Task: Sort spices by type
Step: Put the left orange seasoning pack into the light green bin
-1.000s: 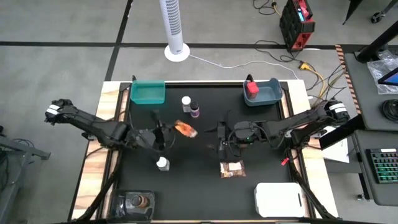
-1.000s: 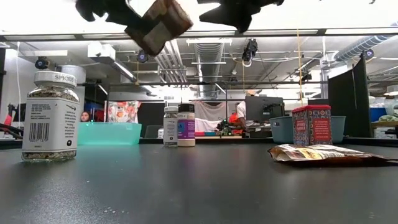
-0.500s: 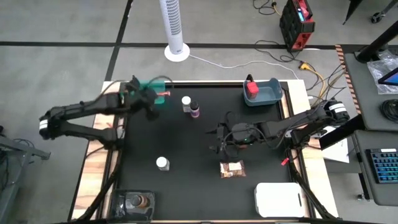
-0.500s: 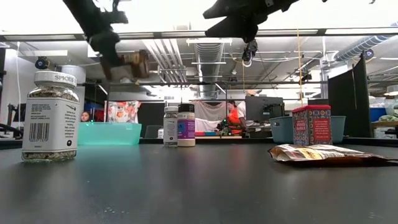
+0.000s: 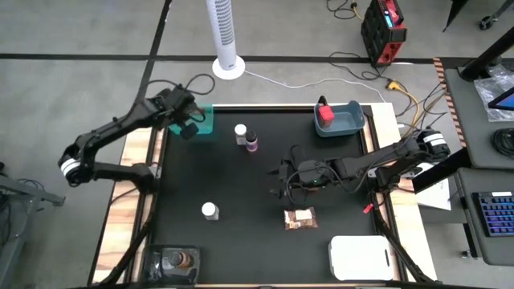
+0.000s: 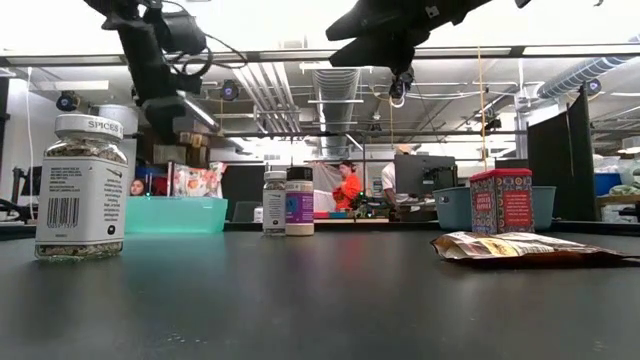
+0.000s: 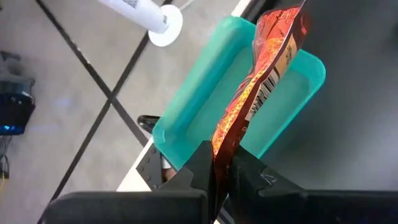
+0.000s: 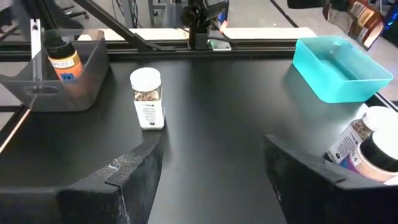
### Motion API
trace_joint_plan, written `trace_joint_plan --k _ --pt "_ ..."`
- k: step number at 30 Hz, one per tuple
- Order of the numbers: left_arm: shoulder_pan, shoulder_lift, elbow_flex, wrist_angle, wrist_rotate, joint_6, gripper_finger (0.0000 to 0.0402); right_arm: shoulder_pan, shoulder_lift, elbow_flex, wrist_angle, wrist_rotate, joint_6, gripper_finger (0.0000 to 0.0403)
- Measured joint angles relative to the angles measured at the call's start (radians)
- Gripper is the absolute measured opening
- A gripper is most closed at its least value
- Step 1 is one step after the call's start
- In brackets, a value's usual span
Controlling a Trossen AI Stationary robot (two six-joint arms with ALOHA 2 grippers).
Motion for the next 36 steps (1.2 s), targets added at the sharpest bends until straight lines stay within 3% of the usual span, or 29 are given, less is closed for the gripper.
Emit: trace_joint_plan --k 12,17,24,31,36 --pt "0.010 0.169 0.004 -0.002 -0.011 0.042 0.0006 -0.002 0.000 -0.002 -0.001 0.000 0.026 0.0283" --pt "0.019 0.233 0.034 0.001 -0.097 0.056 0.0016 -0.002 0.000 -0.002 -0.001 0.000 0.028 0.0276" --pt "0.062 0.312 0.096 0.004 -0.104 0.082 0.0021 -0.002 0.000 -0.002 -0.005 -0.001 0.027 0.0262" --pt "0.082 0.344 0.140 0.013 -0.104 0.083 0.0025 -0.002 0.000 -0.002 -0.031 -0.002 0.037 0.0263" --pt "0.083 0.337 0.156 0.026 -0.102 0.087 0.0049 -0.002 0.000 -0.002 -0.032 -0.002 0.041 0.0277"
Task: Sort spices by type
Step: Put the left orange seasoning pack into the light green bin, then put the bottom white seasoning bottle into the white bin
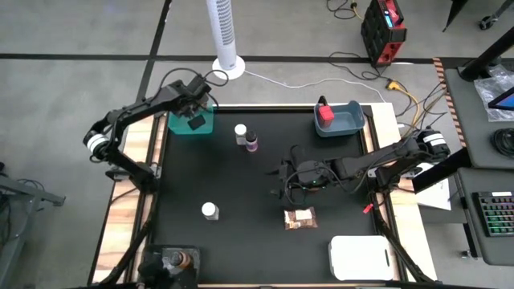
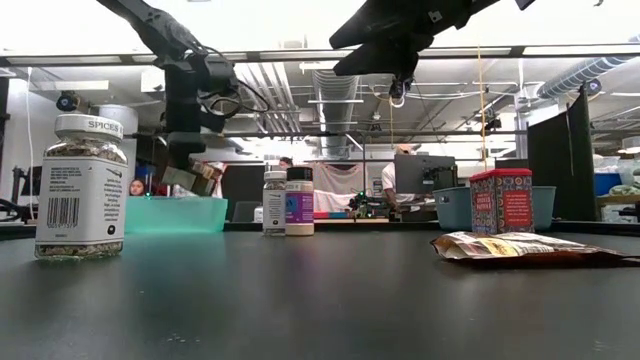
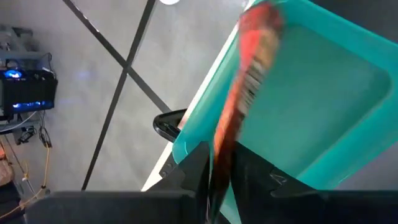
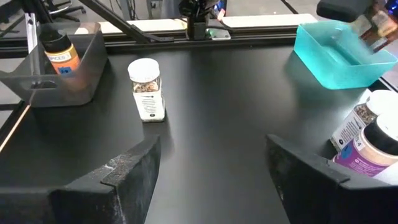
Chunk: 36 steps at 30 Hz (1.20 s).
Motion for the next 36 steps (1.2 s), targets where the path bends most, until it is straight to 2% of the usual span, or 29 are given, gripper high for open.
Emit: trace_joint_plan --k 12,24,31,36 --pt "-0.003 -0.008 0.006 -0.005 -0.001 0.000 0.0113 0.000 0.000 -0.003 -0.010 0.000 0.032 0.0302" --pt "-0.014 -0.063 0.006 -0.006 0.005 -0.018 0.0121 0.000 0.000 -0.004 -0.015 0.000 0.045 0.0289" --pt "-0.107 -0.216 0.005 -0.006 0.207 -0.108 0.0121 0.000 0.000 -0.005 -0.017 0.000 0.047 0.0278" --pt "-0.290 -0.359 0.001 -0.002 0.278 -0.210 0.0121 0.000 0.000 -0.006 -0.022 0.001 0.064 0.0270"
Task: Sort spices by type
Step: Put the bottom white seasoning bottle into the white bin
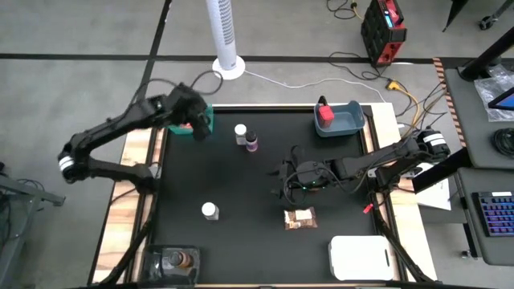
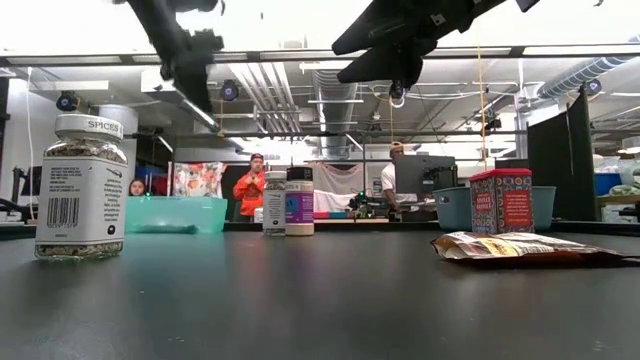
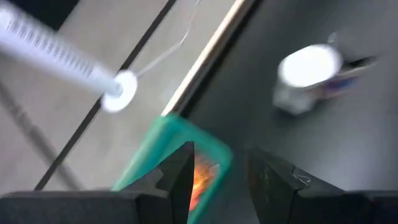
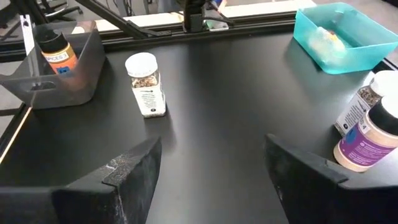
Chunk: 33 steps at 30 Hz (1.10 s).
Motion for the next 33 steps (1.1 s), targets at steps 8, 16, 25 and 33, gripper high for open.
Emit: trace_joint_plan --k 8,16,25,33 --pt "-0.396 -0.154 -0.051 0.060 -0.025 -0.157 0.0121 0.002 0.006 -0.010 -0.003 0.000 0.013 0.0256" --pt "-0.728 -0.177 -0.104 0.095 -0.287 -0.225 0.0121 0.003 0.006 -0.014 -0.022 0.000 0.062 0.0242" --pt "-0.905 -0.096 -0.104 0.113 -0.367 -0.250 0.0121 0.052 0.007 0.036 -0.295 0.000 0.171 0.0231" --pt "-0.941 -0.014 -0.104 0.135 -0.422 -0.267 0.0121 0.136 0.007 0.142 -0.480 -0.001 0.222 0.0227"
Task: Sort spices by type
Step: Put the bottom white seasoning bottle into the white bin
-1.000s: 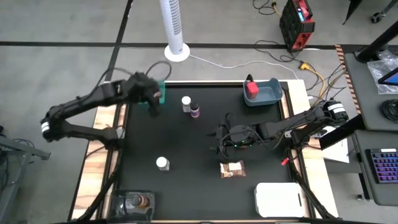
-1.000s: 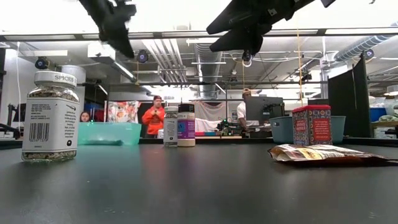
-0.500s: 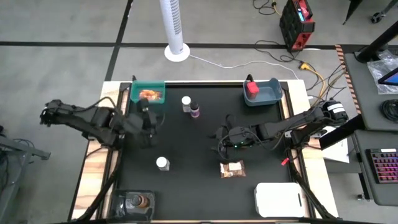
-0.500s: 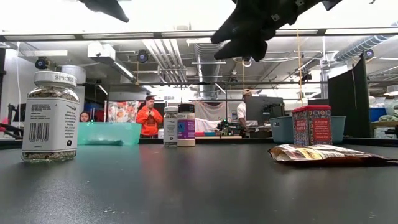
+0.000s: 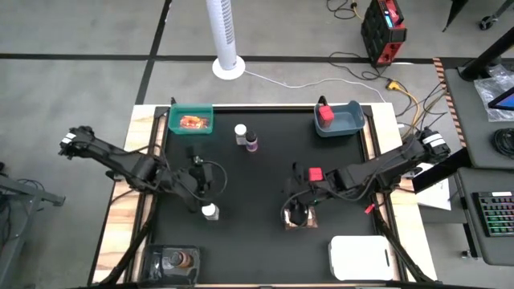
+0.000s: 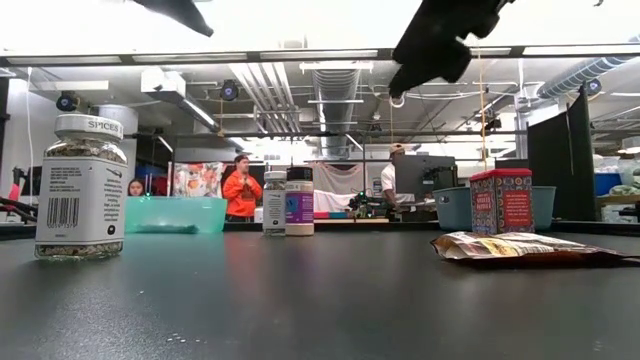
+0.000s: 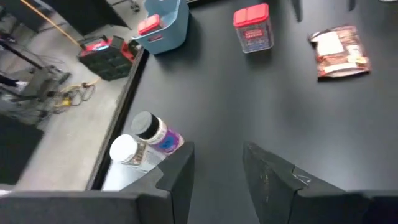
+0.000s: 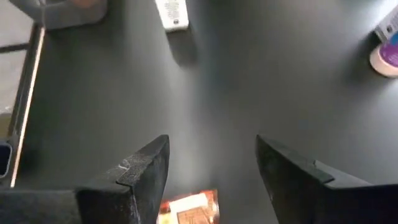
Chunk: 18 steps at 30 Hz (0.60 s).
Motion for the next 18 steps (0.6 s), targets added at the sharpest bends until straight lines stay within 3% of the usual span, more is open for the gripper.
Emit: trace_joint_plan --k 7,13,18 --pt "-0.017 0.043 0.000 0.009 -0.054 -0.003 0.0121 0.015 0.000 0.116 -0.272 0.128 0.147 0.0223" --pt "-0.017 0.047 0.000 0.006 -0.057 -0.003 0.0121 0.010 0.000 0.154 -0.347 0.130 0.203 0.0222" --pt "-0.017 0.041 0.000 -0.012 0.012 -0.030 0.0121 0.010 0.000 0.166 -0.413 0.128 0.251 0.0221"
